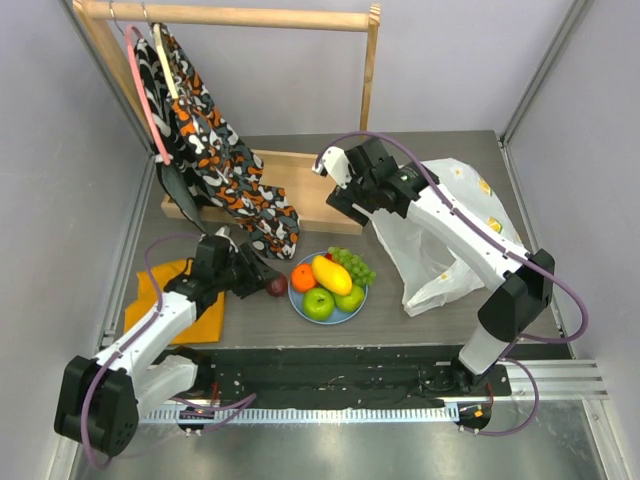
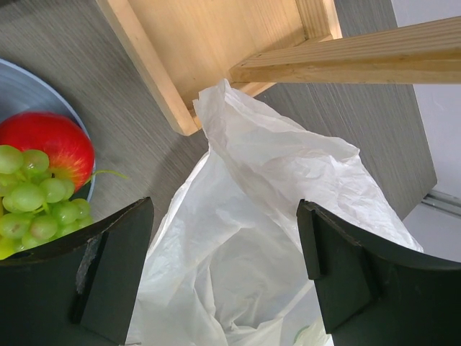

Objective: Take the fake fruits out of the plastic bag
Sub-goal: Place the fake fruit on the plate.

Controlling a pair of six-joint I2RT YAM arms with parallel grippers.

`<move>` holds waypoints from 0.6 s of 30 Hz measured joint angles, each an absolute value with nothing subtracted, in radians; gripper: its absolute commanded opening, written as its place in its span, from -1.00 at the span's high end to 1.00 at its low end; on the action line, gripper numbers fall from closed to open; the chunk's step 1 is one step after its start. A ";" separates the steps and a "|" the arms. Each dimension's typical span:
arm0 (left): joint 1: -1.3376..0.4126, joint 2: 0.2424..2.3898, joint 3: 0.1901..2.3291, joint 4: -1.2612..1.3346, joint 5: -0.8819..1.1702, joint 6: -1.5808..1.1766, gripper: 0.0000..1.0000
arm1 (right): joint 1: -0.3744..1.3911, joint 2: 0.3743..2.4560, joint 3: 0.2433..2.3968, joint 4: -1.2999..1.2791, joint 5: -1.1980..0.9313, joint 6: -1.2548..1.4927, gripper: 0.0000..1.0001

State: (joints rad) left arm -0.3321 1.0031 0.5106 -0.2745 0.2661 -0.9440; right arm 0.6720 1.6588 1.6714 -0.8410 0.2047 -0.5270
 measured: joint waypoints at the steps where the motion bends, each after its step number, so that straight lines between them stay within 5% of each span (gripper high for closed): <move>1: -0.333 0.998 0.505 -0.273 0.251 -0.963 1.00 | 0.670 1.662 1.671 -0.838 0.207 -0.527 -0.76; 18: -0.335 1.062 0.527 -0.410 0.150 -1.293 1.00 | 0.669 1.692 1.666 -0.815 0.204 -0.523 -0.76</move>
State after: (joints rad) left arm -0.3347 1.0618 0.5274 -0.4095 0.1501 -1.2926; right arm 0.6693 1.6917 1.6661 -0.8154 0.2035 -0.5228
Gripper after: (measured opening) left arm 0.525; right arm 0.879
